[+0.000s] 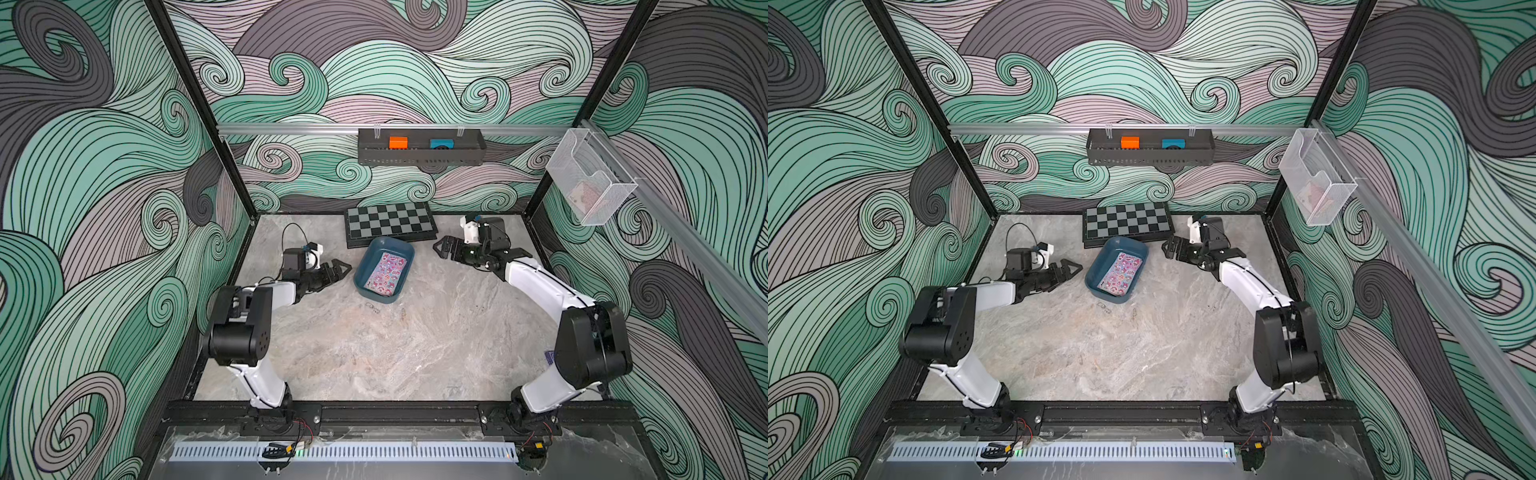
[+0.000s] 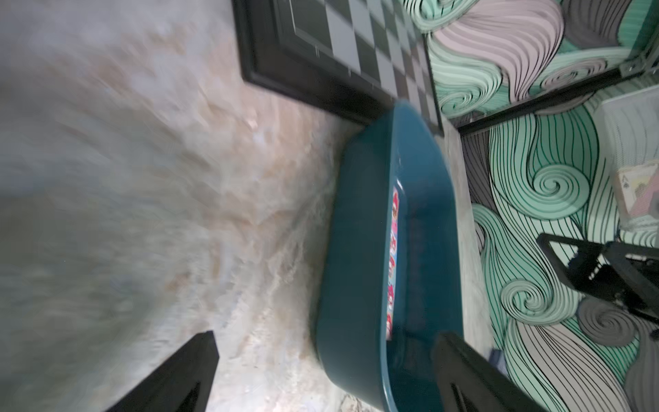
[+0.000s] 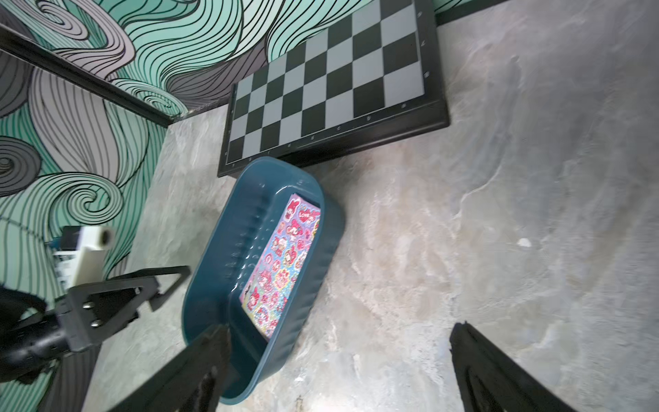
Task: Take the stickers out of the storage box
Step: Adjust the storage box at the center of the board.
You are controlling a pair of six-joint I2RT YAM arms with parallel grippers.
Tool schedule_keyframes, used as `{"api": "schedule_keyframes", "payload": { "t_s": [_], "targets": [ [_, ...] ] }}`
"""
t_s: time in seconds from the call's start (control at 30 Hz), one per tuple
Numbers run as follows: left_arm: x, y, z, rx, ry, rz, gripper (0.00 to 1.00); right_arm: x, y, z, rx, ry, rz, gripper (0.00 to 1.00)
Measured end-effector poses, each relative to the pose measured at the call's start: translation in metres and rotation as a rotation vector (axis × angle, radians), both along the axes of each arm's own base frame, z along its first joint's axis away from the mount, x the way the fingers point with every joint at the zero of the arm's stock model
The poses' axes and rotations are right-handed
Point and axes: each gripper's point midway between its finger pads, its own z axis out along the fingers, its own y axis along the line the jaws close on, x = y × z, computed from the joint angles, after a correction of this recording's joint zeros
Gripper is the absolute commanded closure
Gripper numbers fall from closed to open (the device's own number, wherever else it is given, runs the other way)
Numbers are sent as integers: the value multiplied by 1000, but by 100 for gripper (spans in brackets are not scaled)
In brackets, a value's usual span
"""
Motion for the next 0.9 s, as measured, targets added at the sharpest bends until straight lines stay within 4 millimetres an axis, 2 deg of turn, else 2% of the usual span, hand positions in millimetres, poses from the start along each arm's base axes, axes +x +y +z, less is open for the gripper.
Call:
{"api": "schedule_keyframes", "payload": {
  "t_s": [0.17, 0.27, 0.37, 0.47, 0.6, 0.73, 0.83, 0.9],
  "targets": [
    [-3, -87, 21, -41, -35, -202, 2, 2, 15, -2, 43, 67, 55, 1],
    [-14, -128, 25, -52, -43, -292, 2, -2, 16, -6, 45, 101, 64, 1],
    [-31, -153, 18, -49, -16, -357, 2, -8, 15, -11, 38, 132, 65, 1],
    [-39, -154, 11, -16, 15, -373, 1, -14, 14, -15, 28, 164, 69, 1],
    [-36, -131, 7, 79, 15, -314, 1, -14, 23, -10, -17, 170, 93, 1],
    [-40, -103, 25, 157, -55, -231, 1, -9, 58, -4, -121, 140, 159, 1],
    [-41, -94, 36, 187, -97, -199, 1, -9, 84, -12, -212, 141, 205, 1],
    [-38, -90, 38, 211, -114, -178, 1, -9, 94, -23, -273, 155, 226, 1]
  ]
}}
